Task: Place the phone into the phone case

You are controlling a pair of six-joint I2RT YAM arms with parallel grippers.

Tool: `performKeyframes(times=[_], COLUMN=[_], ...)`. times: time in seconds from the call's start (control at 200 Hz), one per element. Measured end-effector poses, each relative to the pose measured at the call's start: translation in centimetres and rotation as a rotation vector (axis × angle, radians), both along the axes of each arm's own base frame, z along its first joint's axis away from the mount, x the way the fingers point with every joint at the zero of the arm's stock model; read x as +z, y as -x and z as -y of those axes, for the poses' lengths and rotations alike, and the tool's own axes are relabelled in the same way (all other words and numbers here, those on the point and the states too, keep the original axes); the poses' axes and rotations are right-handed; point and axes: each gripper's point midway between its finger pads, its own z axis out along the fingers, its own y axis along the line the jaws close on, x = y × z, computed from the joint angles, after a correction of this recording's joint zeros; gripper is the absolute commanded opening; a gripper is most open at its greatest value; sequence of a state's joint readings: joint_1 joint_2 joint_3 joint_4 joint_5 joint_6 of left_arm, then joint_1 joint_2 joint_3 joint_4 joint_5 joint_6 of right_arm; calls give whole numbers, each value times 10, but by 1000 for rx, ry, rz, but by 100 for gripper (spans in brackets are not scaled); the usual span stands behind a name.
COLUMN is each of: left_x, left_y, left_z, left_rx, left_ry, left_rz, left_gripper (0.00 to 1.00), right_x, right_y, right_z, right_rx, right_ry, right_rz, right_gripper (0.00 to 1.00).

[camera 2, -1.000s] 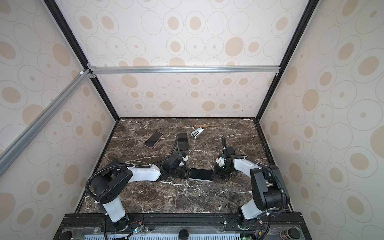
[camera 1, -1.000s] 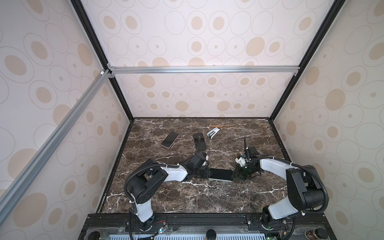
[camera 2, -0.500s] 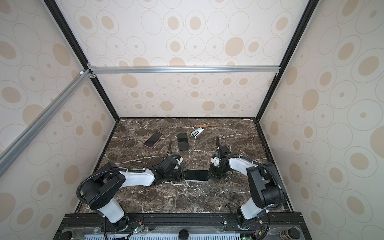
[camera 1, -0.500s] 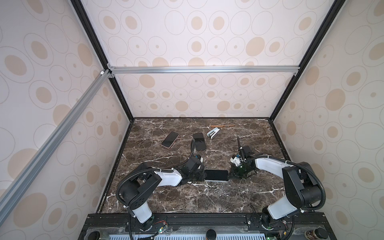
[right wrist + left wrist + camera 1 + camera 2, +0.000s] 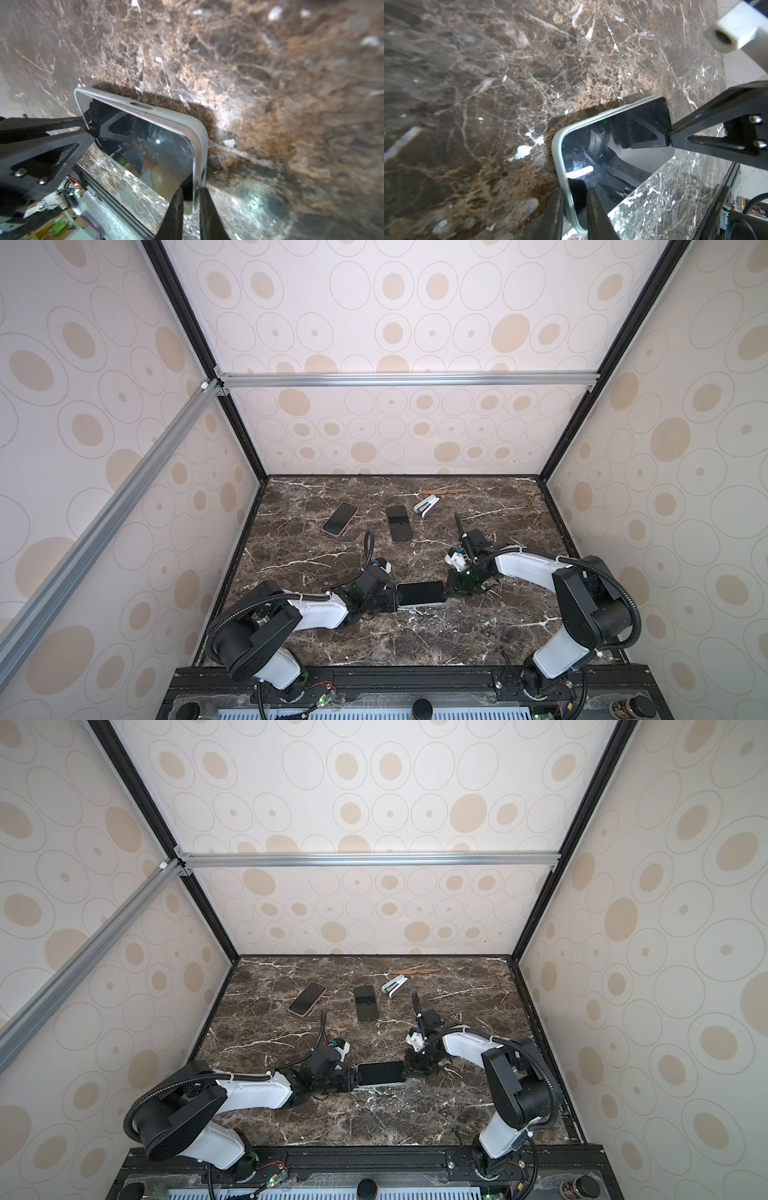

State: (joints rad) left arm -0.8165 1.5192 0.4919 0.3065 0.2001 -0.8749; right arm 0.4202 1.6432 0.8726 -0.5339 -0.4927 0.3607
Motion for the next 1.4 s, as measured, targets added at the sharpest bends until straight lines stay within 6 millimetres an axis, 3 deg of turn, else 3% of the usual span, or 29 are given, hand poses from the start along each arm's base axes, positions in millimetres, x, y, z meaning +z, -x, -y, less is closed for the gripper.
performKeyframes(times=[0.255,0.84,1.4], left_x=[0,-1,-3], left_y=[-1,0,-3], left_z=[-1,1,1], left_rx=[8,-2,6], left_ry=[-5,2,3], left_rz=[5,-1,6], left_gripper=[22,22,21], right_x=[1,-1,-10], right_y=[5,9,14], right_z=[7,-1,-4], right_rx=[17,37,32], right_ry=[45,34,139], right_rz=[2,3,26], right_gripper=[14,12,12])
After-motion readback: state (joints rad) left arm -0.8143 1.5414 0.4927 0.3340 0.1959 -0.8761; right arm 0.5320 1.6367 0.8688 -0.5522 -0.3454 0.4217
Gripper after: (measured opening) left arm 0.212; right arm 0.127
